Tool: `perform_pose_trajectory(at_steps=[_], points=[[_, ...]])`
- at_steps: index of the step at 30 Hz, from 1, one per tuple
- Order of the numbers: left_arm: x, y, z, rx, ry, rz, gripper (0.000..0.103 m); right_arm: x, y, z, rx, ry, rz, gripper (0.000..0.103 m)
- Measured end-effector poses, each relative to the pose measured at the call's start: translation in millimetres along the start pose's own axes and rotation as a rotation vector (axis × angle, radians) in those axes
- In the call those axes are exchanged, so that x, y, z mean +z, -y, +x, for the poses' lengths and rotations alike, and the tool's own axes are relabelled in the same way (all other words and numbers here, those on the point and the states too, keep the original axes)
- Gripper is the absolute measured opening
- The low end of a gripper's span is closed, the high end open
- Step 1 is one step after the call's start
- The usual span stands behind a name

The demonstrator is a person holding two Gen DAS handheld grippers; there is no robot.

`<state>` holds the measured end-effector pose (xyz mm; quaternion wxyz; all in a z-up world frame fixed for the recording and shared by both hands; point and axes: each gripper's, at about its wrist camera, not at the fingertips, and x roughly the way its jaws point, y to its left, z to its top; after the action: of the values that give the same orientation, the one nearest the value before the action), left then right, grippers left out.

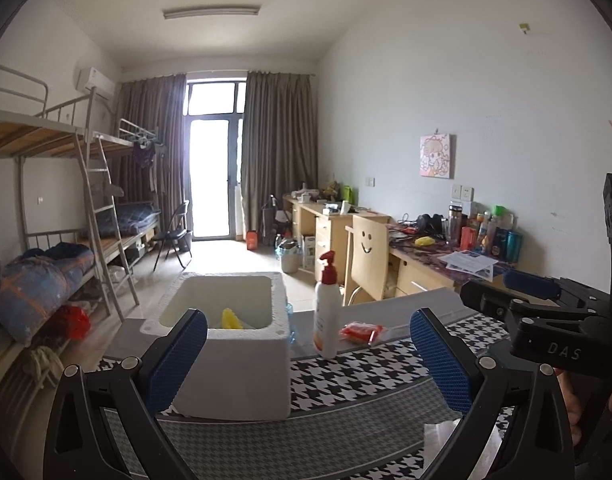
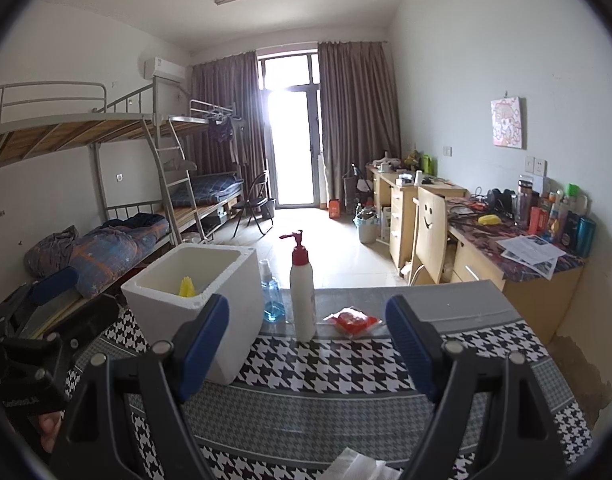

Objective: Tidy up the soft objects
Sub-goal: 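Move both grippers back from the box toward the table, then move the left gripper toward the white paper towel on the runner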

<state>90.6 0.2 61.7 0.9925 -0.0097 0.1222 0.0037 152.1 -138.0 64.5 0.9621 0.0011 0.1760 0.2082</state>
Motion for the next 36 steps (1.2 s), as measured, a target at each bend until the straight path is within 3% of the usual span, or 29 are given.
perform_pose_trajectory(at_steps=[15,36], points=[[-19.7,20.8,-8.8,-0.064,-0.015,-0.001,0.102,-25.3,14.3,-19.5,-0.037,0.016,0.031,0.084],[-42.7,39.3,-11.8,-0.088,-0.045,0.014,0.102,-55.9,29.6,-47.7,-0.074,0.028,0.072,0.089]])
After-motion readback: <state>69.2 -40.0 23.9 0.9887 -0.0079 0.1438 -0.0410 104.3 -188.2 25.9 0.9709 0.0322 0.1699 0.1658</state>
